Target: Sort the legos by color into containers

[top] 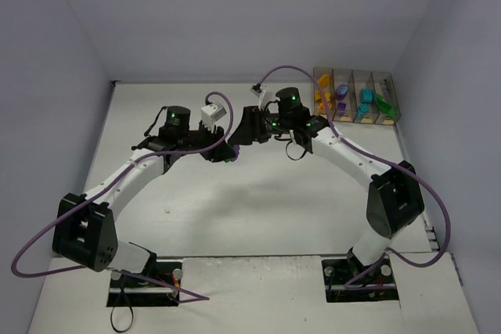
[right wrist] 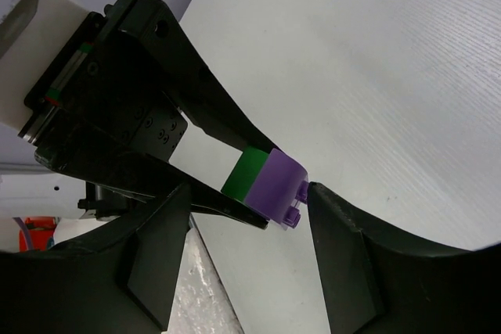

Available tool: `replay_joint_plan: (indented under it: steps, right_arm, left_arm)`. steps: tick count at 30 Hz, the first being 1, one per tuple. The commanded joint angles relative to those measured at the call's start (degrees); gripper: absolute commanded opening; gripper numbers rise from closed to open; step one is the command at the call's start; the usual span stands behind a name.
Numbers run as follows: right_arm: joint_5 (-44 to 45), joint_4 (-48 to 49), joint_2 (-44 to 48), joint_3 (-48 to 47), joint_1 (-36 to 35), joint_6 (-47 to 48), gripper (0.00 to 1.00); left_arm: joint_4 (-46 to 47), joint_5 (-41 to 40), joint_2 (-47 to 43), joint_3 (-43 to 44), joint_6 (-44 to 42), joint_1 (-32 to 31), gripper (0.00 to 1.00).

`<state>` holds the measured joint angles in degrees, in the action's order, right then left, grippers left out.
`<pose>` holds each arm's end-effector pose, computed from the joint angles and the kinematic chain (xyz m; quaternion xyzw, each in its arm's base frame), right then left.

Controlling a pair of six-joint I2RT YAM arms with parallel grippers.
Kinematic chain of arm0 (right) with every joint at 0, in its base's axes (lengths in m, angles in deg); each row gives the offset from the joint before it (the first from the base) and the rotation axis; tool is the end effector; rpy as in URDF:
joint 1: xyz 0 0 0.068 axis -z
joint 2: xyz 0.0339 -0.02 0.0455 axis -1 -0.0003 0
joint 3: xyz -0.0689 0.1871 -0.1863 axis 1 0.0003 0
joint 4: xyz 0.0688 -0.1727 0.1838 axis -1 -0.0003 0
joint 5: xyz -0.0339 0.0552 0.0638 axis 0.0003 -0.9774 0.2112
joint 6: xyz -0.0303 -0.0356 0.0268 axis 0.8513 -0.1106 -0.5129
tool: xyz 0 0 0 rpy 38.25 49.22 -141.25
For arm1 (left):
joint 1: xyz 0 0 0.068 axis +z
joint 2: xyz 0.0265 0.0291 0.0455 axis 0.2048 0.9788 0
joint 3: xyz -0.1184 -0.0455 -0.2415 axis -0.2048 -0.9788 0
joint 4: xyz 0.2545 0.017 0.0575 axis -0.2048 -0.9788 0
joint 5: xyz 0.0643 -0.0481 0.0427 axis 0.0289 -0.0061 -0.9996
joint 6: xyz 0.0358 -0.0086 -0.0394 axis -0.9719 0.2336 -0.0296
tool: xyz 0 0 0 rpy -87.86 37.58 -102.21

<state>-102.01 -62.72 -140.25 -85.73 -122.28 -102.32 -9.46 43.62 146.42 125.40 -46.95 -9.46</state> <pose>0.3175 0.2296 0.3166 -0.2652 0.7235 0.5334 0.3487 0.2815 -0.1369 0.2916 0.3033 0.7598 -0.4314 0.3803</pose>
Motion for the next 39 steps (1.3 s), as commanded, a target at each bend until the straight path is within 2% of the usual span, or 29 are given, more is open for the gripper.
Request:
replay_joint_plan:
  steps: [1, 10, 16, 18, 19, 20, 22, 23, 32, 39]
  right_arm:
    - [0.33, 3.12, 0.81, -0.23, -0.05, -0.72, 0.57]
    - [1.65, 2.95, -0.25, 0.92, -0.23, -1.60, 0.47]
    - [1.47, 3.03, -0.69, 1.01, -0.66, -1.78, 0.45]
    - [1.30, 3.03, -0.87, 0.83, -0.84, -1.95, 0.40]
    - [1.12, 3.03, -0.87, 0.74, -0.93, -1.95, 0.37]
    - [0.86, 3.03, -0.87, 0.74, -0.93, -1.95, 0.25]
    - [1.12, 3.03, -0.61, 1.00, -0.93, -1.95, 0.10]
    - [1.29, 3.03, -0.43, 1.18, -0.93, -1.69, 0.00]
    - [3.75, 1.37, 1.15, 2.50, 0.65, 0.50, 0.00]
    - [15.26, -4.26, 3.43, 2.32, 3.81, 7.09, 0.00]
  left_arm:
    - [3.49, -0.50, -3.06, 3.18, -0.75, -0.43, 0.00]
    - [4.36, -1.55, -5.34, 1.60, -0.40, -0.78, 0.00]
    - [4.81, -1.64, -5.87, 0.98, -0.31, -1.13, 0.00]
    - [5.07, -1.73, -5.87, 0.89, -0.14, -1.31, 0.00]
    - [5.16, -1.90, -5.87, 0.81, -0.14, -1.57, 0.00]
    - [5.25, -2.25, -5.96, 0.72, -0.05, -1.66, 0.00]
    - [5.60, -2.43, -6.13, 0.45, 0.04, -1.84, 0.00]
    - [5.60, -2.69, -6.40, 0.45, 0.04, -1.75, 0.00]
    - [6.30, -4.10, -8.42, -1.65, 1.01, -1.75, 0.00]
    - [8.94, -5.33, -9.56, -2.53, 2.32, -1.84, 0.00]
